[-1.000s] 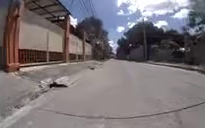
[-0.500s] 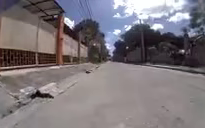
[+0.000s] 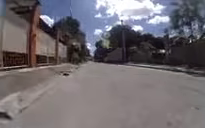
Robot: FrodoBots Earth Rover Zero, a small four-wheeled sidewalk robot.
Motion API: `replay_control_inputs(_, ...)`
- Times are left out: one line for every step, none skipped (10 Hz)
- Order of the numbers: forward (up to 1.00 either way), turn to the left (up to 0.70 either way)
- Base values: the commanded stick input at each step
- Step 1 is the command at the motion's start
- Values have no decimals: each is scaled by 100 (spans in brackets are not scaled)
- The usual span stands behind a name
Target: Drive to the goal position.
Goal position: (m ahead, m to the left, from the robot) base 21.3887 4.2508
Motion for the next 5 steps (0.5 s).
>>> replay_control_inputs(100, 0)
replay_control_inputs(100, 7)
replay_control_inputs(100, 11)
replay_control_inputs(100, 4)
replay_control_inputs(100, 0)
